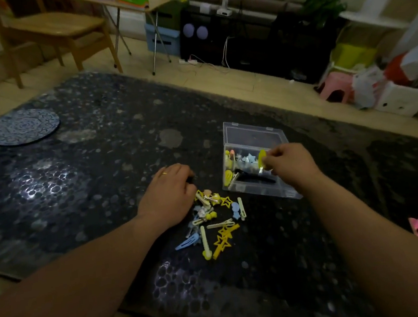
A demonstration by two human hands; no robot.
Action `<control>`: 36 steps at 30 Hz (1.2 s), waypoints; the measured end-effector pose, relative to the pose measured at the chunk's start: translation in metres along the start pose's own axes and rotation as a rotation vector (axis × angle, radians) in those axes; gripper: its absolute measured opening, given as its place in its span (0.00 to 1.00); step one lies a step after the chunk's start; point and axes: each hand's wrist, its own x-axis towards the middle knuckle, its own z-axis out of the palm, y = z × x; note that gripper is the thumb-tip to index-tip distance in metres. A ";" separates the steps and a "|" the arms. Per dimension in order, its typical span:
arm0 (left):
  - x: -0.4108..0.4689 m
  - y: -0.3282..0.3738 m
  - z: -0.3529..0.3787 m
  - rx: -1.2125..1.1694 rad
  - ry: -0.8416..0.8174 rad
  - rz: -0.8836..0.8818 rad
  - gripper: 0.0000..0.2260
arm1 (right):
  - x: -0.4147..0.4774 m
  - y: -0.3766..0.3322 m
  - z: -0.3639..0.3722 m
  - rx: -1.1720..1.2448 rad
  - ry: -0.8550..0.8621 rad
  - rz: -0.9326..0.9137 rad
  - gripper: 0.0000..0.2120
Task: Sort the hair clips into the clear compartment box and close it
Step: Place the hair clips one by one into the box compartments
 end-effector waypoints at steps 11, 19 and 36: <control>-0.001 0.003 -0.002 0.002 0.002 -0.001 0.22 | -0.001 -0.030 0.045 -0.061 -0.153 -0.017 0.07; -0.002 0.003 -0.002 0.004 -0.011 -0.009 0.17 | -0.001 -0.022 0.059 -0.188 -0.096 -0.070 0.06; -0.001 0.005 -0.006 -0.007 -0.030 -0.016 0.23 | -0.075 0.012 0.036 -0.161 -0.037 -0.343 0.04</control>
